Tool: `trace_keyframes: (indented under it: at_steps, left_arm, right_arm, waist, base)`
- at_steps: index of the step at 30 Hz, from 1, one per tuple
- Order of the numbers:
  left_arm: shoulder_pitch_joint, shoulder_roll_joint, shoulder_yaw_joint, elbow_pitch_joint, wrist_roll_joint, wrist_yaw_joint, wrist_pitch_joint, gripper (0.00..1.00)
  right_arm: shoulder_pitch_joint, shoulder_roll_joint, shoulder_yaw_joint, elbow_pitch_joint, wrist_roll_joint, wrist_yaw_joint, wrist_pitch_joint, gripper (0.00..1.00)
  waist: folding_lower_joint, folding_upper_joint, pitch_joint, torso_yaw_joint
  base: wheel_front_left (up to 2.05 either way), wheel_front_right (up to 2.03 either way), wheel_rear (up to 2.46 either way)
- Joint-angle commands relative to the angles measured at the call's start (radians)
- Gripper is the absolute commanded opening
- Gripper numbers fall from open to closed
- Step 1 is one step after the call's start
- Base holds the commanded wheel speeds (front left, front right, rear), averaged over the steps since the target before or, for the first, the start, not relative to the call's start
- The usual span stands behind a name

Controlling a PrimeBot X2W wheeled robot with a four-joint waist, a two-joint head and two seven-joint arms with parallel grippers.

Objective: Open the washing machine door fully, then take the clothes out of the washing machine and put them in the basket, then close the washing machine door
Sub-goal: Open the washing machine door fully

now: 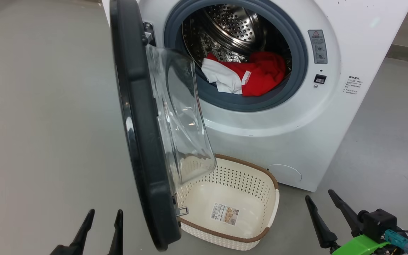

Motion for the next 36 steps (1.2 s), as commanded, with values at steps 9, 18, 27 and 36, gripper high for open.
trace_keyframes:
  at_steps: [9, 18, 27, 36]
  left_arm:
    - [-0.012, 0.008, 0.026, -0.028, -0.001, 0.001, -0.012, 1.0]
    - [-0.028, 0.008, 0.045, -0.05, -0.053, 0.005, -0.012, 0.0]
    - [-0.088, 0.008, 0.07, -0.35, -0.111, 0.03, -0.012, 0.0]
    - [-0.066, 0.008, -0.174, -0.571, -0.078, 0.05, -0.012, 0.0]
  right_arm:
    - [0.014, 0.009, -0.006, 0.002, -0.041, 0.006, -0.013, 1.0]
    - [0.009, 0.011, -0.011, 0.0, -0.05, 0.006, -0.014, 1.0]
    - [-0.005, 0.009, -0.007, -0.003, -0.056, 0.006, -0.014, 1.0]
    - [-0.015, 0.007, -0.007, -0.005, -0.059, 0.006, -0.014, 1.0]
  waist:
    - [0.0, -0.0001, 0.008, 0.005]
    - [0.0, -0.0001, 0.013, 0.006]
    - [0.0, -0.0001, 0.029, 0.006]
    - [0.0, -0.0001, 0.033, -0.005]
  base:
    - [0.0, 0.0, 0.0]
    - [0.0, 0.0, 0.0]
    - [0.0, 0.0, 0.0]
    - [0.0, 0.0, 0.0]
